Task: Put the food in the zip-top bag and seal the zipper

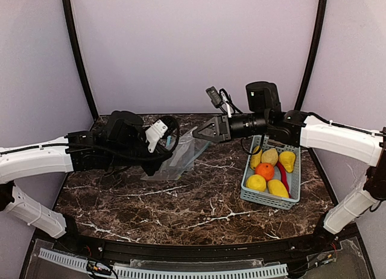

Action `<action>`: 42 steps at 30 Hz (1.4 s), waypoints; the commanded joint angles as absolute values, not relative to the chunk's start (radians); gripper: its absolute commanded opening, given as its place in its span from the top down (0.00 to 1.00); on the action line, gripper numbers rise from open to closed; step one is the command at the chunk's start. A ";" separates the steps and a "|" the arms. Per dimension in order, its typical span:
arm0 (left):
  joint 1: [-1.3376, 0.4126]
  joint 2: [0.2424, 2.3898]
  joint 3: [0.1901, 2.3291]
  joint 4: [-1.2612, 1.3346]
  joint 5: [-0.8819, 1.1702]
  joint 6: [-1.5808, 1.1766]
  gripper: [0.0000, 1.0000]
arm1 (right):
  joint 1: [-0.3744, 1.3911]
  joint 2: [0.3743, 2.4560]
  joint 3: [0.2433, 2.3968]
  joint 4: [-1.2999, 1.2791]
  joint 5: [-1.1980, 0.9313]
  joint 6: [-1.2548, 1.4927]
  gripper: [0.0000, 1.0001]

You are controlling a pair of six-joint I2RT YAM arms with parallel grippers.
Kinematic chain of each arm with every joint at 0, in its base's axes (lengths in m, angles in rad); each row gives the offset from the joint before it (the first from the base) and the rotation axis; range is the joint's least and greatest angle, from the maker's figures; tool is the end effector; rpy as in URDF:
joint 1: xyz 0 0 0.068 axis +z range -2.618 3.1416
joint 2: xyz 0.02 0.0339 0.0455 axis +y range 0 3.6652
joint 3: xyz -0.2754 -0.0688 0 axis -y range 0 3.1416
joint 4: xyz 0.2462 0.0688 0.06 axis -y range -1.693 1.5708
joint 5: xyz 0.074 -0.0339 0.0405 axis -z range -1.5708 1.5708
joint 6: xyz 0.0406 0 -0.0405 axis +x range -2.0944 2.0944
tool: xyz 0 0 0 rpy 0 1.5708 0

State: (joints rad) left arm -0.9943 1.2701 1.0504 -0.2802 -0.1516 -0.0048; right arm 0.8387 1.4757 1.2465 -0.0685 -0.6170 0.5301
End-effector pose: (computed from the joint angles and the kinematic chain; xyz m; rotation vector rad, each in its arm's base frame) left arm 0.1643 -0.2414 0.3267 0.9113 1.8879 -0.4556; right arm 0.2162 0.2758 0.3587 -0.7921 1.9512 1.4640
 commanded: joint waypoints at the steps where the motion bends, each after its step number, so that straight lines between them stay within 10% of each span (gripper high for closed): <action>1: -0.998 1.254 1.078 -0.295 -0.207 -0.031 0.99 | 0.848 1.458 1.231 -0.057 -0.616 0.524 1.00; 8: -0.991 1.218 1.075 -0.291 -0.200 -0.186 0.99 | 0.836 1.377 1.155 -0.024 -0.510 0.508 0.40; 15: -0.893 1.135 1.035 -0.215 0.047 -0.360 0.99 | 0.793 1.252 0.946 0.164 -0.479 0.548 0.15; 36: -0.860 1.001 0.993 -0.006 0.491 -0.564 0.99 | 0.807 1.427 0.888 0.483 -0.828 0.617 0.37; 42: -0.855 1.000 0.989 -0.004 0.494 -0.568 0.99 | 0.820 1.416 0.883 0.529 -0.882 0.624 0.56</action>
State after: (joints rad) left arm -0.8619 1.0138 1.0058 -0.0330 0.4675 -0.5518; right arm 0.8051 1.4208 0.8616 0.4507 -0.8230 0.6281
